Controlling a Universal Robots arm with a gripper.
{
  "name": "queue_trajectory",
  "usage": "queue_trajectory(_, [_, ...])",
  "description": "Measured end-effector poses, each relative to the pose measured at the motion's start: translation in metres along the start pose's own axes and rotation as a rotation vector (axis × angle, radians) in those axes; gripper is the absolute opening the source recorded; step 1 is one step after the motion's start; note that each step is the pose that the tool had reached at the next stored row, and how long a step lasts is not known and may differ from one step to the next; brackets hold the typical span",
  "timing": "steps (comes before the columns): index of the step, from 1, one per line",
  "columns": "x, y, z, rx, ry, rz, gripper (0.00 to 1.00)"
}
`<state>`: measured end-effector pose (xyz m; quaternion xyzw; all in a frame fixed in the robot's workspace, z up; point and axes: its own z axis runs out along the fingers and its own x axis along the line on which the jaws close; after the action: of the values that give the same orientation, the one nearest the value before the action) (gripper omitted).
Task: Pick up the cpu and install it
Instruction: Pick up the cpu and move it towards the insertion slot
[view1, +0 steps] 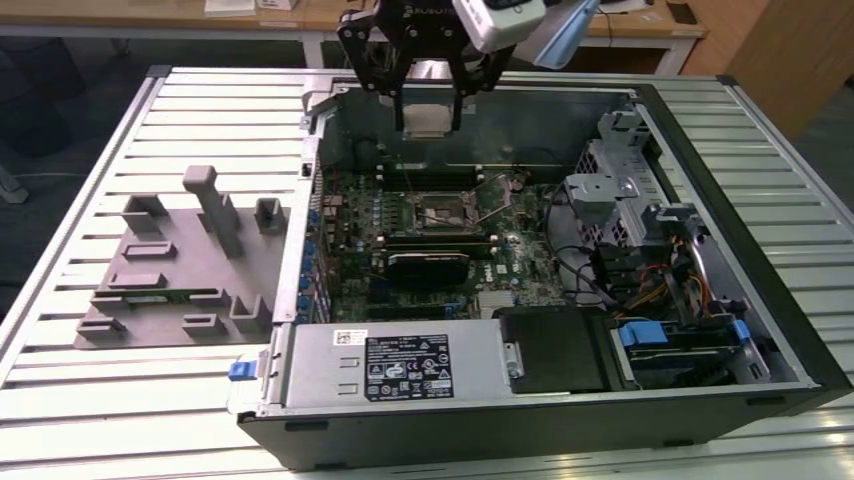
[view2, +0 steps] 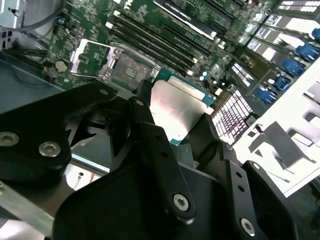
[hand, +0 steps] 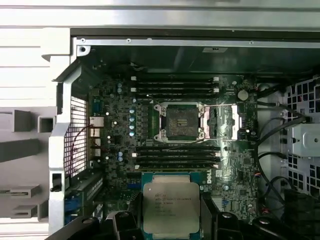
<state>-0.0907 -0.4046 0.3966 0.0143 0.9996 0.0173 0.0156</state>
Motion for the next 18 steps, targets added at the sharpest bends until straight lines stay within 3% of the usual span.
queue_trajectory(3, [-0.0053,0.0001,0.0001,0.0001,0.0000,0.000,0.55])
queue_trajectory(10, [-0.0056,0.0002,0.0013,0.0001,0.0000,0.000,0.55])
queue_trajectory(18, [-0.0059,-0.0002,0.0102,0.0000,0.0000,0.000,0.55])
